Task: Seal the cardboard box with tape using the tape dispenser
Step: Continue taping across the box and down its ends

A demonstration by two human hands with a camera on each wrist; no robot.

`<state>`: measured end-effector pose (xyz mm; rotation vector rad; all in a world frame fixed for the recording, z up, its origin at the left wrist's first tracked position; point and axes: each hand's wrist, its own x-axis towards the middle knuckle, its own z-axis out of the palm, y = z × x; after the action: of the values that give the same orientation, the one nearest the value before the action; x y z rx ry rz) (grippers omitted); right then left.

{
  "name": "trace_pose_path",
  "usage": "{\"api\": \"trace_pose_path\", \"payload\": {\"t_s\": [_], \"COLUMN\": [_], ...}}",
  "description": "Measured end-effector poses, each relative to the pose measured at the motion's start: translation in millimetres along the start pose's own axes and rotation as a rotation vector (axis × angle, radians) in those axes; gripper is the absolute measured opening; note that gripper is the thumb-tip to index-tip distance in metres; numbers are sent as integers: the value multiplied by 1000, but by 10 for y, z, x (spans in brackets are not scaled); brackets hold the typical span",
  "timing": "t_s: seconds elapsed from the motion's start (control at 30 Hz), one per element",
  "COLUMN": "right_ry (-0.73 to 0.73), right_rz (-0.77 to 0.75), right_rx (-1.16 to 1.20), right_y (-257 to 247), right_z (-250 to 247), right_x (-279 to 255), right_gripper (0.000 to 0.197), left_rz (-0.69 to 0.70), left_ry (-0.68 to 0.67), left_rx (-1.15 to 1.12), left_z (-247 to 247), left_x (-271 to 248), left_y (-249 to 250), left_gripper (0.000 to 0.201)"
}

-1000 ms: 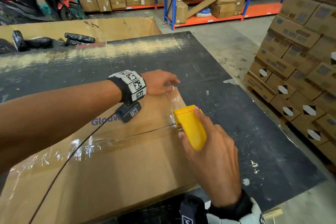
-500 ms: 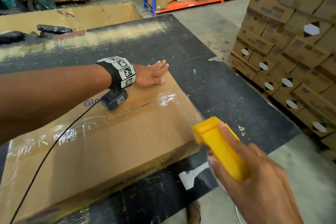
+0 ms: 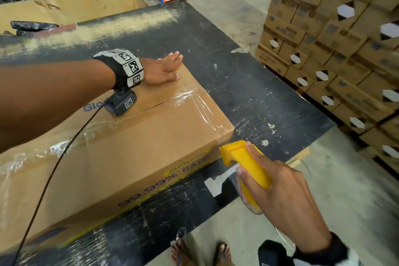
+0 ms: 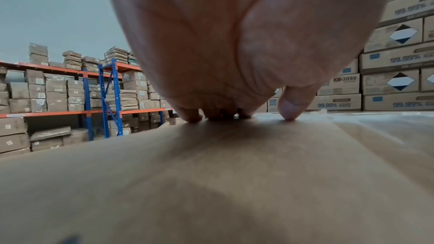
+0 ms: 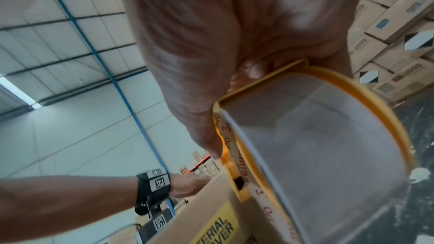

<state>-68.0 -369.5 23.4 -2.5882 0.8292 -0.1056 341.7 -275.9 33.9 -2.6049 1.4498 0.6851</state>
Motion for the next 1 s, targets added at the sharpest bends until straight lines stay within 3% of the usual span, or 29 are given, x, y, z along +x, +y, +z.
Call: {"api": "trace_pose_path", "payload": {"t_s": [0.1, 0.13, 0.2, 0.27, 0.37, 0.47, 0.57, 0.63, 0.7, 0.77, 0.87, 0.93, 1.0], "right_ry": [-161, -243, -274, -216, -89, -17, 51, 90, 127, 153, 192, 228, 260], "right_rz": [17, 41, 46, 53, 3, -65, -111, -141, -166, -180, -238, -292, -334], "right_rx": [-150, -138, 22, 227, 416, 613, 775, 896, 989, 1066, 1083, 1068, 1051], "right_y": [155, 218, 339, 481, 639, 736, 759, 769, 774, 779, 791, 771, 741], "right_z": [145, 207, 251, 172, 16, -55, -72, -76, -73, -36, -18, -20, -39], "right_x": [67, -14, -123, -209, -151, -115, -143, -181, -216, -223, -254, -280, -317], "right_gripper": [61, 59, 50, 49, 51, 53, 51, 52, 55, 56, 57, 59, 60], "left_rz": [-33, -50, -96, -87, 148, 299, 295, 243, 234, 264, 183, 132, 105], "left_ry": [19, 29, 66, 106, 216, 149, 64, 87, 130, 173, 22, -75, -75], "left_rx": [-9, -36, -23, -33, -26, 30, 243, 233, 107, -212, -802, -1038, -1168], "left_z": [1, 10, -6, -8, -54, 104, 274, 290, 273, 270, 279, 288, 300], "left_x": [5, 10, 12, -123, -408, -641, -687, -732, -820, -917, -1099, -1203, -1297], "left_y": [29, 55, 88, 281, 918, 1567, 1858, 1896, 1952, 2029, 2288, 2398, 2426], "left_gripper": [70, 70, 71, 71, 67, 56, 57, 58, 57, 47, 36, 36, 35]}}
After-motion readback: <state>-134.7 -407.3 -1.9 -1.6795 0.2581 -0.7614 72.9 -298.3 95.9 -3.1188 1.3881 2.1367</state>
